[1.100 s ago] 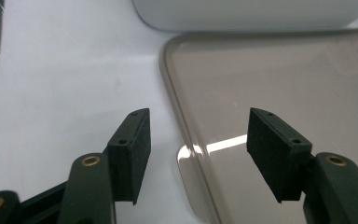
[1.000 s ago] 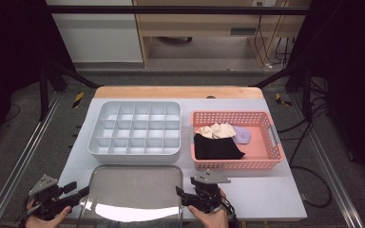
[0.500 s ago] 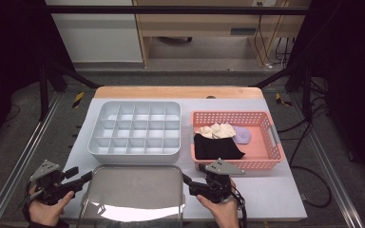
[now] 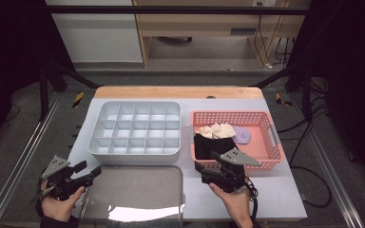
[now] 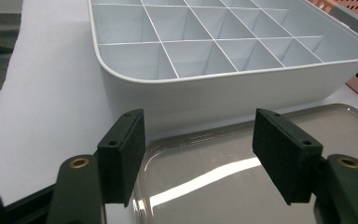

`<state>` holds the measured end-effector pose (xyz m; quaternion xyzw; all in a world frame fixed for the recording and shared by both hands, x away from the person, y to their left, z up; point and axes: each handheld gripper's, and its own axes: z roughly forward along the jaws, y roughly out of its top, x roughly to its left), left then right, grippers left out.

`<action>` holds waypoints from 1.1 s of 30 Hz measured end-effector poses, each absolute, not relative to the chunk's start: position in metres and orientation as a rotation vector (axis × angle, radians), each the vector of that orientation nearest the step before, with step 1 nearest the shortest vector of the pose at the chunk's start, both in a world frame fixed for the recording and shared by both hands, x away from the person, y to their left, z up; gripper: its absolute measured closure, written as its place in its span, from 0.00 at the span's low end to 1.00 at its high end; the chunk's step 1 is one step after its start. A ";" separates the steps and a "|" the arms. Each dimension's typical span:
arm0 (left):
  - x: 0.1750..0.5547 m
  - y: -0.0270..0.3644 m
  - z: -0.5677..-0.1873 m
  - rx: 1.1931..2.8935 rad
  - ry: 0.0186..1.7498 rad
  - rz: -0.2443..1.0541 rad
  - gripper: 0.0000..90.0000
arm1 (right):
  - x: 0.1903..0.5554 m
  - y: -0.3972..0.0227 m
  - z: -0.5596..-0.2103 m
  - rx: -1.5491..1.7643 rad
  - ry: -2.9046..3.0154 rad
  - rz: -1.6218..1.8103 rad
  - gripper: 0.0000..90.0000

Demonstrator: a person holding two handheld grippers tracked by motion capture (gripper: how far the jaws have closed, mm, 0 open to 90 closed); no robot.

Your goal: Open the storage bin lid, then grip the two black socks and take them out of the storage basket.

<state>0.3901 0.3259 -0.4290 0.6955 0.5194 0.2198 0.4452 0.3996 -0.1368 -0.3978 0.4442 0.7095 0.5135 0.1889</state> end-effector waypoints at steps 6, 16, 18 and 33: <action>0.387 0.327 -0.437 1.721 1.280 0.552 0.40 | 0.407 -0.152 -0.393 1.266 1.949 1.430 0.36; 0.388 0.328 -0.447 1.752 1.247 0.535 0.43 | 0.428 -0.171 -0.388 1.328 1.915 1.363 0.36; 0.387 0.328 -0.448 1.760 1.252 0.532 0.44 | 0.432 -0.173 -0.387 1.342 1.904 1.353 0.36; 0.388 0.336 -0.450 1.749 1.283 0.527 0.44 | 0.462 -0.159 -0.391 1.363 1.923 1.276 0.42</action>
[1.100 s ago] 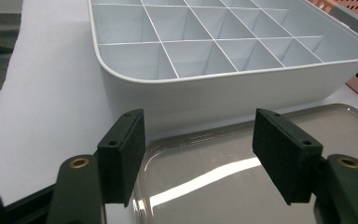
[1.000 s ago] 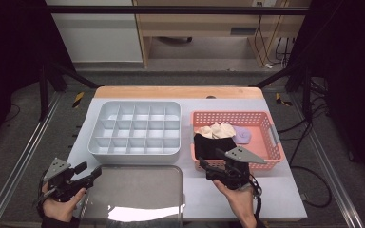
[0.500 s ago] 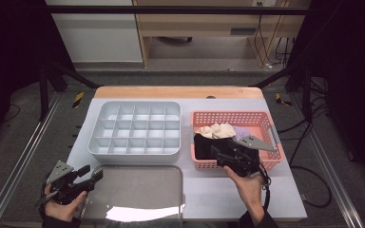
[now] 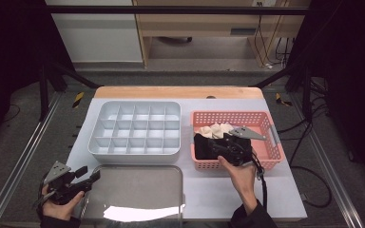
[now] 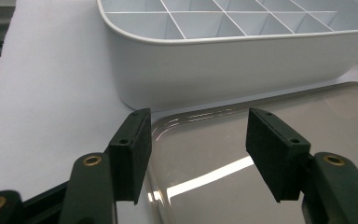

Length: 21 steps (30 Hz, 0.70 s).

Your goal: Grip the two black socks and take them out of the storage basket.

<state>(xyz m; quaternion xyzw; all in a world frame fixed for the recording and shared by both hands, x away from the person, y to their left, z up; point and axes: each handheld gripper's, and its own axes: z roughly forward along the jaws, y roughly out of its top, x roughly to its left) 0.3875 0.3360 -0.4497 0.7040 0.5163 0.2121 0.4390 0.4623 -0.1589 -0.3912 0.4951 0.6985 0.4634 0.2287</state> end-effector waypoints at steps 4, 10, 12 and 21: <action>0.388 0.338 -0.450 1.750 1.290 0.529 0.44 | 0.467 -0.151 -0.393 1.361 1.945 1.250 0.45; 0.388 0.338 -0.450 1.753 1.290 0.522 0.44 | 0.474 -0.137 -0.402 1.373 1.988 1.175 0.49; 0.388 0.338 -0.450 1.751 1.293 0.517 0.44 | 0.476 -0.133 -0.406 1.382 2.005 1.151 0.50; 0.388 0.340 -0.451 1.746 1.305 0.519 0.44 | 0.484 -0.118 -0.419 1.424 2.042 1.073 0.58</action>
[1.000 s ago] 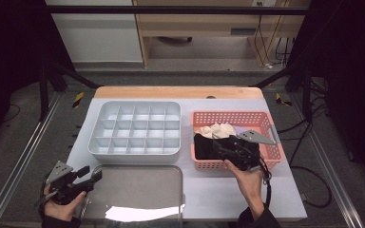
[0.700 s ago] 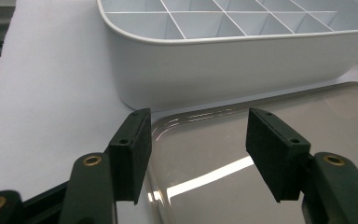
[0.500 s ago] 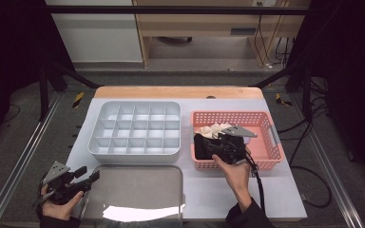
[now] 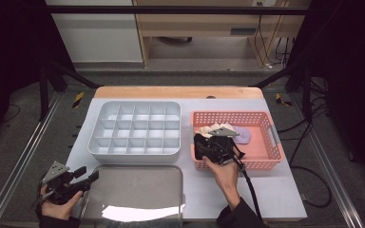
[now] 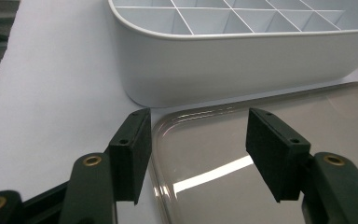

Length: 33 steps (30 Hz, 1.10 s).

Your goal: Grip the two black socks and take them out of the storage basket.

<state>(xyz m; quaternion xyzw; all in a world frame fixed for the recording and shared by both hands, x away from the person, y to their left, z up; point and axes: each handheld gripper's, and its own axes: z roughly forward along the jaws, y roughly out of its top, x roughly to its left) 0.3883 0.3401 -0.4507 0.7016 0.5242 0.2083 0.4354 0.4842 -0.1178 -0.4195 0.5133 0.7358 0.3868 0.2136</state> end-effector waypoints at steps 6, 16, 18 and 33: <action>0.388 0.340 -0.451 1.754 1.305 0.518 0.45 | 0.487 -0.111 -0.423 1.451 2.056 1.038 0.61; 0.389 0.339 -0.452 1.757 1.307 0.514 0.45 | 0.493 -0.106 -0.428 1.510 2.073 1.000 0.70; 0.389 0.339 -0.452 1.758 1.308 0.514 0.45 | 0.494 -0.104 -0.427 1.510 2.085 0.979 0.78; 0.389 0.340 -0.452 1.756 1.309 0.508 0.45 | 0.492 -0.114 -0.418 1.524 2.093 1.025 0.98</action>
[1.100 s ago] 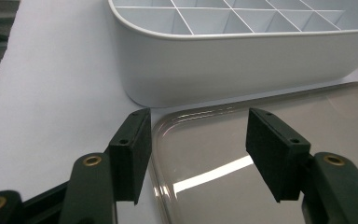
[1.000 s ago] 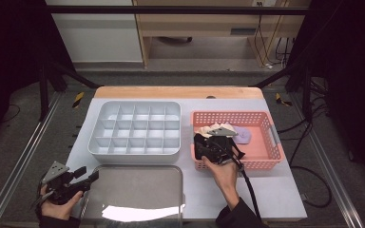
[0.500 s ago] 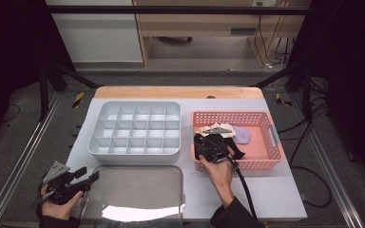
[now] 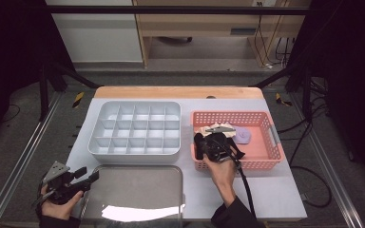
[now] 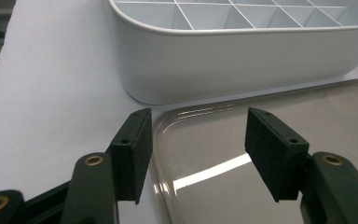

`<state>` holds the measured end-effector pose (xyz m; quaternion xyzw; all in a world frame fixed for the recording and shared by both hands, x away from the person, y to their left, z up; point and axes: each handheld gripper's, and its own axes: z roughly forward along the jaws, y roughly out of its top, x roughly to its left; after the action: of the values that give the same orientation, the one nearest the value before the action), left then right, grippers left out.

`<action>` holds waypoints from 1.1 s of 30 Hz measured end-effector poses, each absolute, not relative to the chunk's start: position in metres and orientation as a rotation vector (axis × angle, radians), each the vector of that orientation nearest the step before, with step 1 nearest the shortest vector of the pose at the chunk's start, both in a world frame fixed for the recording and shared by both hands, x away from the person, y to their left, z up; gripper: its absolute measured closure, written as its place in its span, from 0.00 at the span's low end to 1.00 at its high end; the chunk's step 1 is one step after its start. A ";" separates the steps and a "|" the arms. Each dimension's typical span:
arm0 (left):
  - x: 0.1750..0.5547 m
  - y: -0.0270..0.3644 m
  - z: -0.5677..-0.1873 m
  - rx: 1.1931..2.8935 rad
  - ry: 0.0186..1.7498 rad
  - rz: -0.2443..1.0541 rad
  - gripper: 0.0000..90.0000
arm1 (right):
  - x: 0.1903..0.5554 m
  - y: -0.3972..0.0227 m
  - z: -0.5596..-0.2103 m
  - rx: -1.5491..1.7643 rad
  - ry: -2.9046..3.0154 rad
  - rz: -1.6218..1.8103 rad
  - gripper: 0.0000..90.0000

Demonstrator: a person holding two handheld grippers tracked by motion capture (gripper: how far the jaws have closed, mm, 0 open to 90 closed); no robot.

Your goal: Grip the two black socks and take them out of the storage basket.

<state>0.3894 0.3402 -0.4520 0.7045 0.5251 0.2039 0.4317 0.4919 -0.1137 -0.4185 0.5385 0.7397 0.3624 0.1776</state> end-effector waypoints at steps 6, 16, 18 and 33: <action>0.389 0.340 -0.452 1.751 1.311 0.507 0.45 | 0.484 -0.135 -0.399 1.518 2.007 1.155 0.98; 0.389 0.340 -0.451 1.745 1.311 0.502 0.46 | 0.475 -0.158 -0.373 1.473 1.915 1.267 0.98; 0.389 0.340 -0.451 1.745 1.309 0.501 0.46 | 0.474 -0.161 -0.368 1.466 1.895 1.285 0.98; 0.390 0.339 -0.450 1.750 1.309 0.509 0.46 | 0.458 -0.184 -0.319 1.365 1.798 1.409 0.98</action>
<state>0.3899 0.3391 -0.4504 0.7027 0.5255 0.2046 0.4339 0.4580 -0.1840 -0.3192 0.4981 0.6564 0.5142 0.2380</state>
